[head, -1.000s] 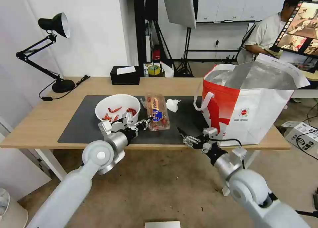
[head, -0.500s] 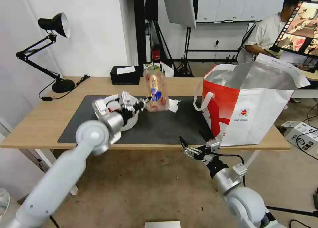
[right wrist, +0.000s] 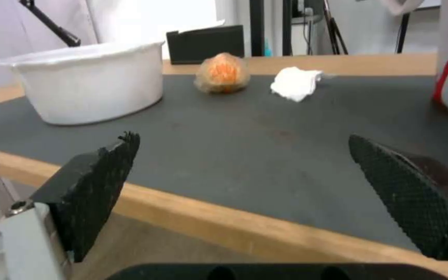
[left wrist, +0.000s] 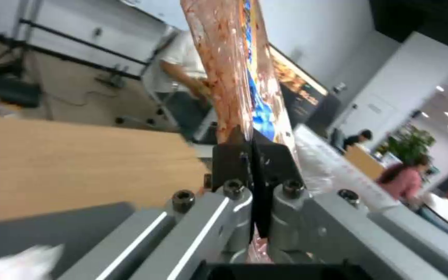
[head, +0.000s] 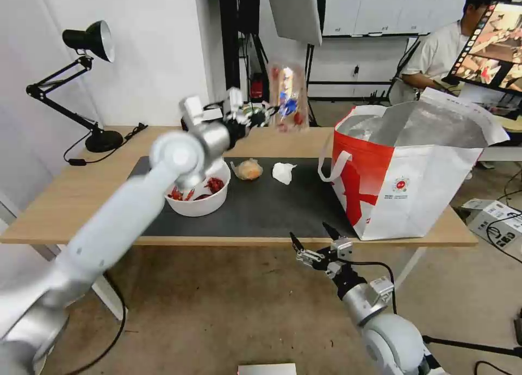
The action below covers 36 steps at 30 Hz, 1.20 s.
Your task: Pick up the trash from the table and place it into the takeout bag.
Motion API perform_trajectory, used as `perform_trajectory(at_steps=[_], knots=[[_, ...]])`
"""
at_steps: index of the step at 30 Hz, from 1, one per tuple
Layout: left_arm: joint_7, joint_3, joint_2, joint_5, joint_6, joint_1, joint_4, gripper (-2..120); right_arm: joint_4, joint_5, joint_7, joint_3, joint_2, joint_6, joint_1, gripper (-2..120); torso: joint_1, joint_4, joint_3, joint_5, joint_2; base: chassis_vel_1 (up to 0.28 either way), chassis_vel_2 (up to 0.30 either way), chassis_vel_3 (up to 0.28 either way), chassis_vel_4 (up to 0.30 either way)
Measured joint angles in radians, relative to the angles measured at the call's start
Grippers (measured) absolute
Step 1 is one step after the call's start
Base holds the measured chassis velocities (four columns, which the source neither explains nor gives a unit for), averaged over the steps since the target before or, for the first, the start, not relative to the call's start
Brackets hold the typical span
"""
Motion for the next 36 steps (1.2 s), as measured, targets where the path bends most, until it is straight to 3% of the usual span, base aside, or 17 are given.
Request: perform_trajectory(at_steps=[5, 8, 16, 25, 28, 36], knots=[[-0.012, 0.040, -0.068, -0.001, -0.005, -0.060, 0.032, 0, -0.001, -0.011, 0.001, -0.008, 0.016, 0.004, -0.004, 100, 0.000, 0.0000, 0.000, 0.0000, 0.000, 0.000, 0.000, 0.000, 0.000], [-0.018, 0.099, -0.152, 0.011, -0.021, -0.124, 0.080, 0, 0.004, -0.032, 0.010, -0.009, 0.035, 0.021, -0.011, 100, 0.000, 0.0001, 0.000, 0.0000, 0.000, 0.000, 0.000, 0.000, 0.000], [-0.019, 0.195, -0.229, 0.107, -0.050, -0.169, 0.135, 0, 0.036, -0.109, 0.036, 0.011, 0.047, 0.068, -0.037, 100, 0.000, 0.0001, 0.000, 0.0000, 0.000, 0.000, 0.000, 0.000, 0.000], [-0.025, 0.229, -0.265, 0.171, -0.069, -0.182, 0.176, 0, 0.107, -0.179, 0.084, 0.081, 0.050, 0.178, -0.183, 100, 0.000, 0.0000, 0.000, -0.0002, 0.000, 0.000, 0.000, 0.000, 0.000], [-0.015, 0.286, -0.272, 0.301, -0.089, -0.187, 0.184, 0, 0.112, -0.191, 0.130, 0.133, 0.071, 0.304, -0.263, 100, 0.000, 0.0001, 0.000, -0.0002, 0.000, 0.000, 0.000, 0.000, 0.000], [0.020, 0.324, -0.282, 0.390, -0.108, -0.194, 0.205, 0, 0.096, -0.201, 0.139, 0.150, 0.073, 0.334, -0.283, 100, 0.000, 0.0001, 0.000, -0.0002, 0.000, 0.000, 0.000, 0.000, 0.000]])
